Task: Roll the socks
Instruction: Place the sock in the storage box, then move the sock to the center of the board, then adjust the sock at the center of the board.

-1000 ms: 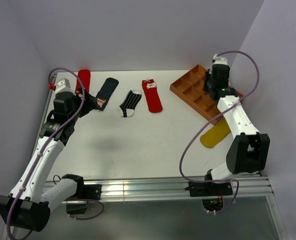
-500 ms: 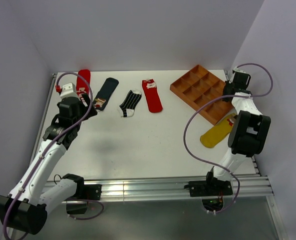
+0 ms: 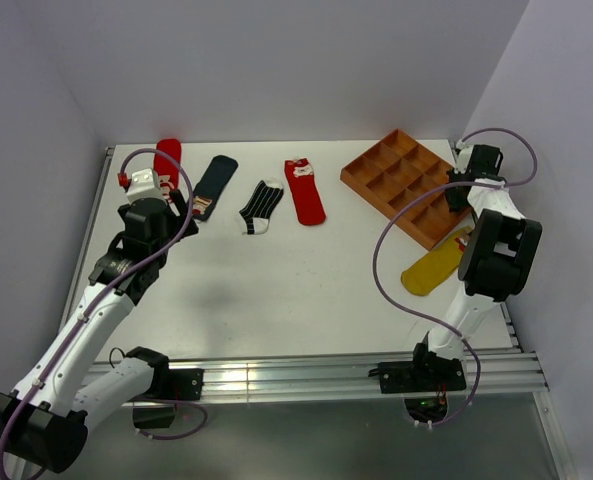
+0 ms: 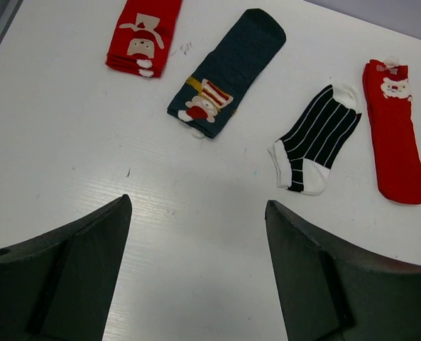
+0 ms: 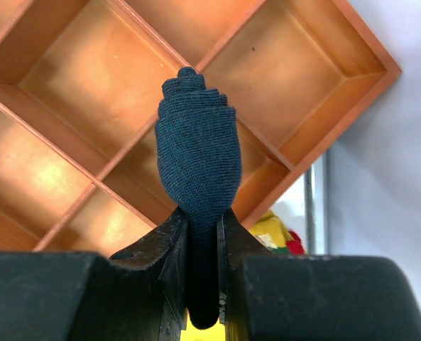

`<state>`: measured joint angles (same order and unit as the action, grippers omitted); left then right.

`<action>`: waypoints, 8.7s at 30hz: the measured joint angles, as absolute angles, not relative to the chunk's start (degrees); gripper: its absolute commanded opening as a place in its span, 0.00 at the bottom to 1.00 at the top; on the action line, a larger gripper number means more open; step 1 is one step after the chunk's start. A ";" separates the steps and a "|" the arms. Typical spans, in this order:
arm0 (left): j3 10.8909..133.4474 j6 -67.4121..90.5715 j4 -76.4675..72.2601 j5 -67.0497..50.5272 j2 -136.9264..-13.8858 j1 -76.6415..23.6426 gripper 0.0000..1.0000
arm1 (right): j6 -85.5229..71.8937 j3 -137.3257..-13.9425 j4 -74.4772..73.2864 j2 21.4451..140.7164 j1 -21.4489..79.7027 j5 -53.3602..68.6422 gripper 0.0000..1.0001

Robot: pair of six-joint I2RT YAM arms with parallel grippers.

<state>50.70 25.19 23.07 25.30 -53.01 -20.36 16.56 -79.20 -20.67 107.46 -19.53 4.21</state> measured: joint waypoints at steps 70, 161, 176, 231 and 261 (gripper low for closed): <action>49.93 24.88 23.27 26.85 -49.56 -20.97 0.80 | 14.11 -81.93 -22.50 114.91 -20.49 2.44 0.25; 49.87 25.34 23.24 26.24 -47.81 -20.27 0.81 | -3.57 -78.70 -22.33 94.85 -17.63 -3.57 0.41; 49.87 28.14 23.46 26.89 -49.39 -17.67 0.85 | -10.07 -84.82 -20.05 100.64 11.60 1.61 0.41; 49.80 29.67 23.44 21.32 -53.54 -14.63 0.89 | -6.04 -80.97 -20.97 112.75 42.28 -5.13 0.34; 49.17 29.82 23.40 19.09 -54.24 -14.52 0.89 | -14.48 -58.00 -21.21 88.38 40.18 0.21 0.29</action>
<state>49.17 29.82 23.40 19.09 -54.24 -14.52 -14.48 -58.00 -21.21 88.38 40.18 0.21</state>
